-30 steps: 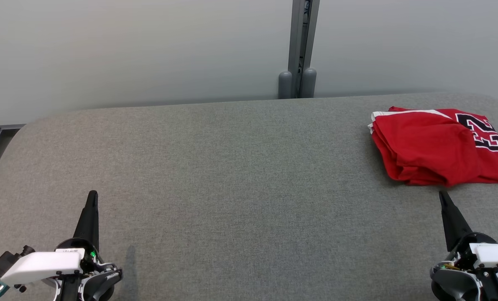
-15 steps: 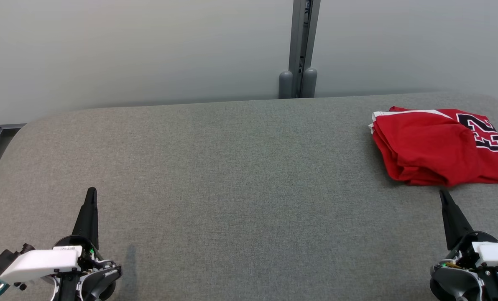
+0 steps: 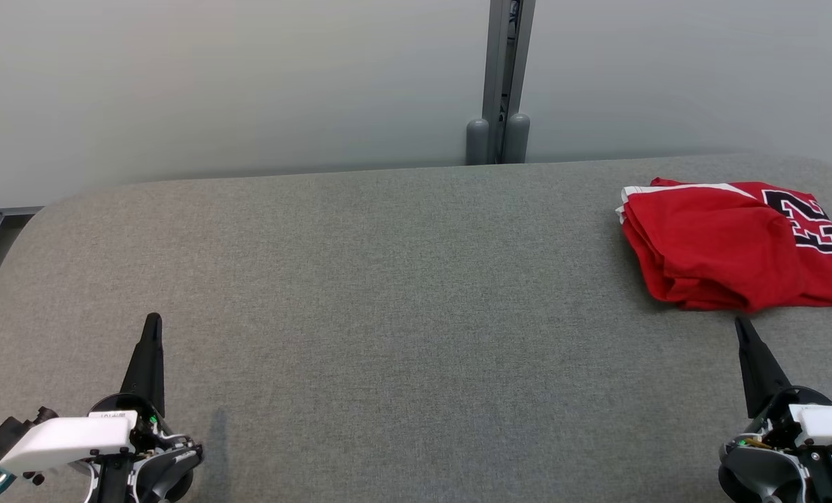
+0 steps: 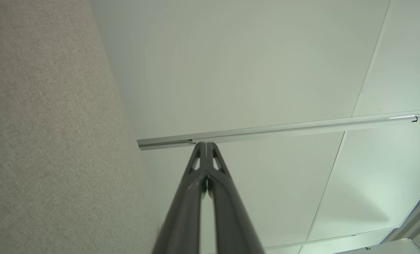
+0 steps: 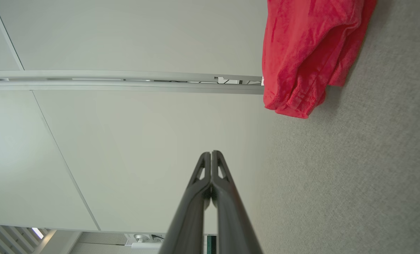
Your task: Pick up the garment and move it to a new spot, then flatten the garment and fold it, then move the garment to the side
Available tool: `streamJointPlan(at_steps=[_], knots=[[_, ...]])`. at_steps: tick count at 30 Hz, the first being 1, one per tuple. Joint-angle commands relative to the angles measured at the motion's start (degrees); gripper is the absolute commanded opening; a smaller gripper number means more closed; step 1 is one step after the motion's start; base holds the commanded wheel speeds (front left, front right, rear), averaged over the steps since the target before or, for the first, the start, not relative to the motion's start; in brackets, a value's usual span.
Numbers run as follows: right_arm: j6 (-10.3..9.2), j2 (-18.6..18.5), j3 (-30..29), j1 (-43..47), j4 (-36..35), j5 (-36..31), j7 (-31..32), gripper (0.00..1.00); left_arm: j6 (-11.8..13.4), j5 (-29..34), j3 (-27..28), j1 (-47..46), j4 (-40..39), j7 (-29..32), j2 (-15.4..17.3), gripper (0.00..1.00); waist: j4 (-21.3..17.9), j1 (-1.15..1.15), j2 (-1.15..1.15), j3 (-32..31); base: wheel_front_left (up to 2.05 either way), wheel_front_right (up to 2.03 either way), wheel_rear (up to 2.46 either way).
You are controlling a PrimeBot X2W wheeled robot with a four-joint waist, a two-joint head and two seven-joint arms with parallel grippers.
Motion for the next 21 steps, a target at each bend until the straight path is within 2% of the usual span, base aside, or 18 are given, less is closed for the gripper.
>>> streamJointPlan(at_steps=[1, 21], knots=[[0.02, -0.04, -0.11, -0.43, 0.13, -0.07, 0.33, 0.0, -0.46, -0.07, 0.23, -0.56, 0.05, 0.2, 0.3, 0.0, 0.0, 0.0, 0.0, 0.0, 0.0, 0.0, 0.0], [0.02, 0.04, -0.23, -0.45, 0.14, -0.21, 0.36, 0.0, -0.46, -0.07, 0.22, -0.56, 0.04, 0.19, 0.29, 0.0, 0.0, 0.0, 0.0, 0.0, 0.0, 0.0, 0.0]])
